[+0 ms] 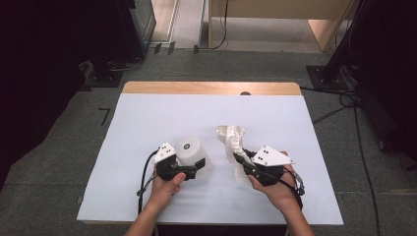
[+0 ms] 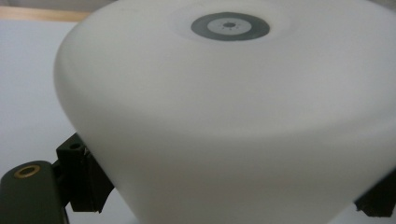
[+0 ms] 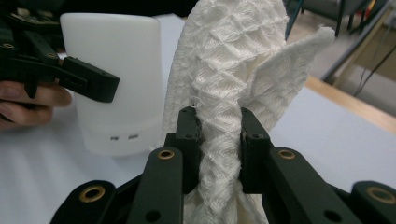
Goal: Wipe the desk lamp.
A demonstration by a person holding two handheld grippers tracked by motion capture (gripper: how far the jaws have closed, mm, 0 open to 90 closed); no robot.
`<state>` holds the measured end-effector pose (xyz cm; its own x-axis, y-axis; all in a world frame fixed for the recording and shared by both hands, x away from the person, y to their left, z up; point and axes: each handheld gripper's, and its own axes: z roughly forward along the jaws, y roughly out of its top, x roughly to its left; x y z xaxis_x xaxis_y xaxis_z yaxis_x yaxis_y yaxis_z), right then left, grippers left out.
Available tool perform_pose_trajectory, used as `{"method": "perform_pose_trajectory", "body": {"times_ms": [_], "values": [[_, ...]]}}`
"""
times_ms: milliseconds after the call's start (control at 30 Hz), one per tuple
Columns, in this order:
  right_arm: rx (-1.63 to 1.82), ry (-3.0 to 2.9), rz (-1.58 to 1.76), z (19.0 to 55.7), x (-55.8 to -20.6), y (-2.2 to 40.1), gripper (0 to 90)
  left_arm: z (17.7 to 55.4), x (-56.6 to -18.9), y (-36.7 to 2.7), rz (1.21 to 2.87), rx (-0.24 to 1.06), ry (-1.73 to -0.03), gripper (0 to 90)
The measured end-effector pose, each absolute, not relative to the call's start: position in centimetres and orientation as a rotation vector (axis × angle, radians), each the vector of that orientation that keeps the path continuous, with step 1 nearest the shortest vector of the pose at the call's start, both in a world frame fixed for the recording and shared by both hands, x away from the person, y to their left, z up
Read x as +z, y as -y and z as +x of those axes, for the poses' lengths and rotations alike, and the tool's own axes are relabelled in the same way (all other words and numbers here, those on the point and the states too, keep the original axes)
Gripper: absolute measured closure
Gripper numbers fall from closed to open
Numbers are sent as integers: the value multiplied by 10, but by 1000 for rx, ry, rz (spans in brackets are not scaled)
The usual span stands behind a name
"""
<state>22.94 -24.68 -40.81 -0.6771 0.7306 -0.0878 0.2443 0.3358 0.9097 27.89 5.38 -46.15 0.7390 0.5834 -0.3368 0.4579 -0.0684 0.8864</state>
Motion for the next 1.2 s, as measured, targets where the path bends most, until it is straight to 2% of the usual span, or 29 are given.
{"method": "perform_pose_trajectory", "body": {"times_ms": [300, 567, 700, 967, 1200], "values": [[1366, -2095, 697, 213, -403, 210, 743, 270, -449, -41, 1769, 10, -605, 83], [1251, -2315, 653, 219, -421, 204, 744, 281, -444, -61, 1651, -50, -679, 83], [1199, -2352, 654, 223, -428, 199, 744, 282, -446, -62, 1674, -34, -701, 84], [1325, -2162, 711, 219, -409, 207, 745, 276, -450, -42, 1727, -61, -660, 84], [1215, -2334, 684, 228, -433, 207, 744, 279, -446, -55, 1692, -33, -676, 85]]}}
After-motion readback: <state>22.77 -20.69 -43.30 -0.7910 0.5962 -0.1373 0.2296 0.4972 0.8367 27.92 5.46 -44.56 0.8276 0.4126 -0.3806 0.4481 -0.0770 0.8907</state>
